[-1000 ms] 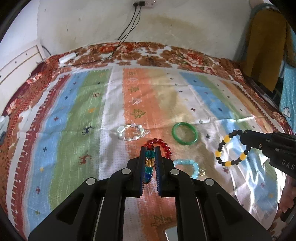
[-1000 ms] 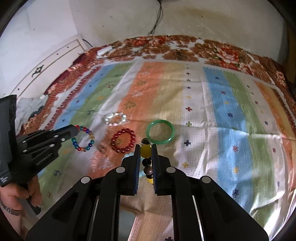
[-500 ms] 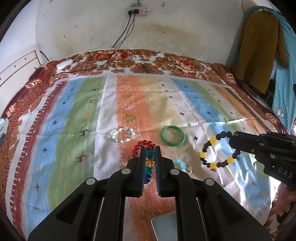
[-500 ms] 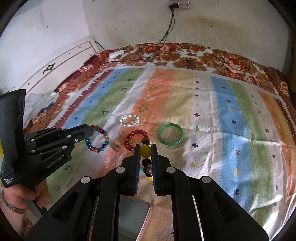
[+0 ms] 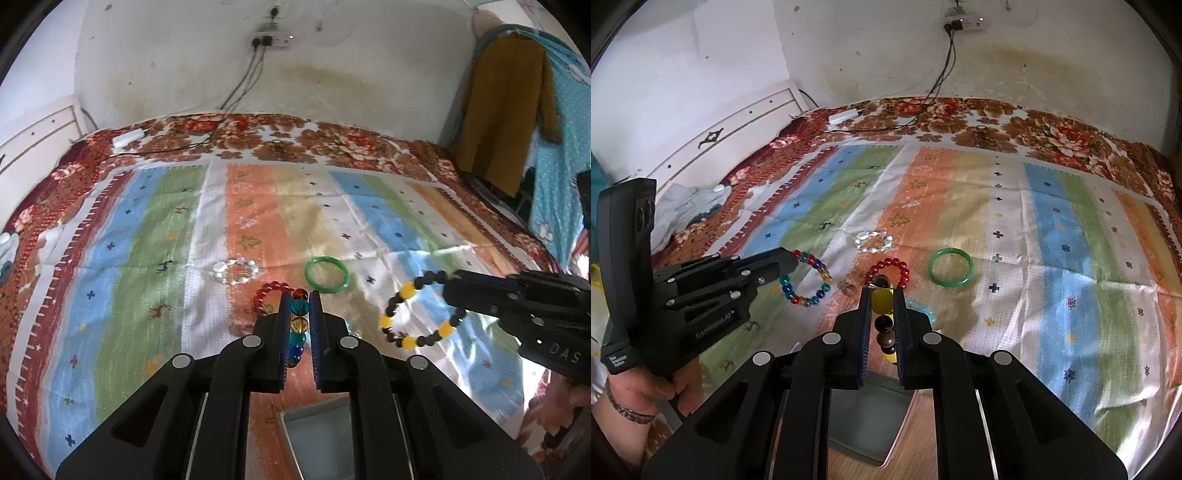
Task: Organize jewelry
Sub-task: 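Lift both held bracelets and carry them over the silver tin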
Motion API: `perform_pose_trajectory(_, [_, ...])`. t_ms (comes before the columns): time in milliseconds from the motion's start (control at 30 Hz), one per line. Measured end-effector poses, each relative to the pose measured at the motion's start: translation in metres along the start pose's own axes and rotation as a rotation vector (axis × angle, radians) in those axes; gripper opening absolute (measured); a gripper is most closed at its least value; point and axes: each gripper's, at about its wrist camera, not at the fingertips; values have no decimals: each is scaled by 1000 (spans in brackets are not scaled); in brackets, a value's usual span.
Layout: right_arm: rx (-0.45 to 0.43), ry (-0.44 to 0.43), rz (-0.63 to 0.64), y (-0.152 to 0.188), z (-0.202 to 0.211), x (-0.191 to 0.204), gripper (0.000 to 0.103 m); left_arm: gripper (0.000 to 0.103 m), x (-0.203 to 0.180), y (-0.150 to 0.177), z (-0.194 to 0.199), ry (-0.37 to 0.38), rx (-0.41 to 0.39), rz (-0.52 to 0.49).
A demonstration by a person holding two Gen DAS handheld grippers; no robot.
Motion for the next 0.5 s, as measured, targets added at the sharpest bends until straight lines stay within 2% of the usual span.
perform_pose_trajectory(300, [-6,-24,3,14,14,4,12,9,-28,16,20,34,-26,-50])
perform_pose_trajectory(500, [7,-37,11,27,19,6,12,9,-38,31,24,53,-4,-72])
Point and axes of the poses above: each gripper's, at about its wrist camera, not at the fingertips, and z roughly against the way its jaws point, x to its left, y to its underside, and after that the axes turned 14 degrees about y, right-handed
